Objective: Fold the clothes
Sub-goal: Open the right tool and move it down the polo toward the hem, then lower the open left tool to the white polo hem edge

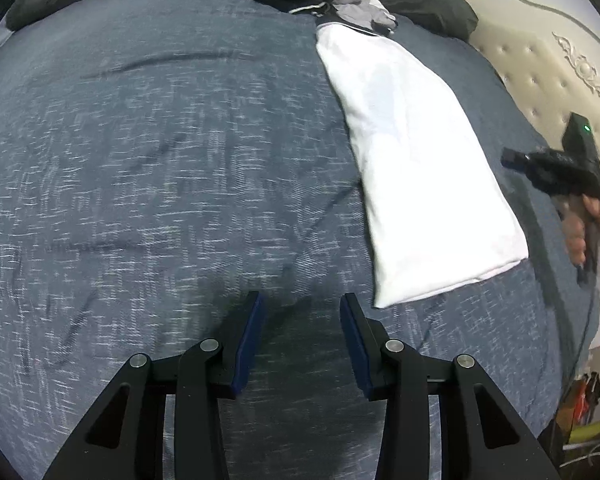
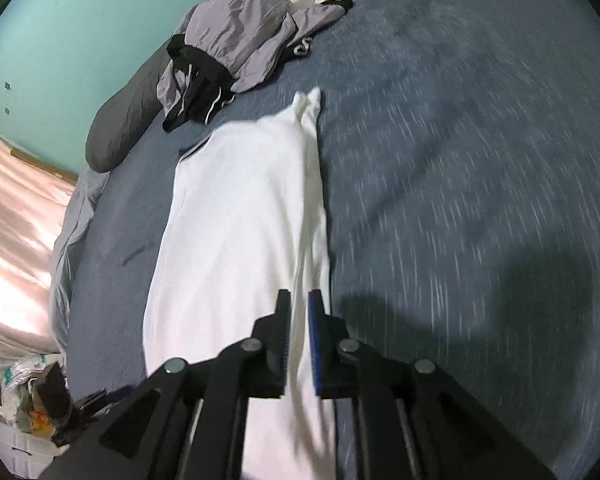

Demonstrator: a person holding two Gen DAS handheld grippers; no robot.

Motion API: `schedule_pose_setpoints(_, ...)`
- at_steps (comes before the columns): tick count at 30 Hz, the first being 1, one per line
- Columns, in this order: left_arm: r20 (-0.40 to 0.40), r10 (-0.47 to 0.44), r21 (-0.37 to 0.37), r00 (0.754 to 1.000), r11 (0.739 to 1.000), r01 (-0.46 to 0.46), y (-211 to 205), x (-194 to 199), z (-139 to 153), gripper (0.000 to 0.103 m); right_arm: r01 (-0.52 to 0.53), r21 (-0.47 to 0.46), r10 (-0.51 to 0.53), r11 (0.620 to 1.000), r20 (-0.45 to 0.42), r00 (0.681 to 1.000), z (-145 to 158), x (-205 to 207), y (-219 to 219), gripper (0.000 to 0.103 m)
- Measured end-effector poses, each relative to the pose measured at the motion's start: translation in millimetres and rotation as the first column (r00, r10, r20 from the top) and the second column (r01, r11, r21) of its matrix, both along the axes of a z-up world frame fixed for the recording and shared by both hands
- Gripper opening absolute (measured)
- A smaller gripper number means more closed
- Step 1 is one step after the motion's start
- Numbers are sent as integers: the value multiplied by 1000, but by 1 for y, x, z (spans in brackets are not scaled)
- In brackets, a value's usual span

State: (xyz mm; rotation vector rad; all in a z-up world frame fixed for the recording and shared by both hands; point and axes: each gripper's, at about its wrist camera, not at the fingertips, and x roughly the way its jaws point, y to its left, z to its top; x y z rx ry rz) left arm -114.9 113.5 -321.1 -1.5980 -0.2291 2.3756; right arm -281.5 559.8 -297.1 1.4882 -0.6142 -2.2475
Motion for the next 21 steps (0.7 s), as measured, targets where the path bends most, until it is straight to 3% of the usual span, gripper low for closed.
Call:
schedule_pose_setpoints(8, 31, -23, 10, 999, 1000, 22, 32, -12, 2, 45, -16, -13, 17, 1000, 67, 998, -1, 62, 3, 26)
schedule_pose_setpoints(10, 44, -17, 18, 999, 1000, 17, 36, -19, 1, 51, -22, -4, 22, 1000, 77, 997, -2, 73, 2, 32)
schedule_pose_setpoints(14, 71, 9, 32, 997, 999, -11, 42, -33, -4, 52, -13, -16, 15, 1000, 92, 996, -9, 89, 5, 48)
schedule_pose_setpoints(21, 106, 13, 44, 994, 999, -18, 54, -49, -18, 52, -27, -24, 29, 999, 129, 991, -21, 97, 3, 49)
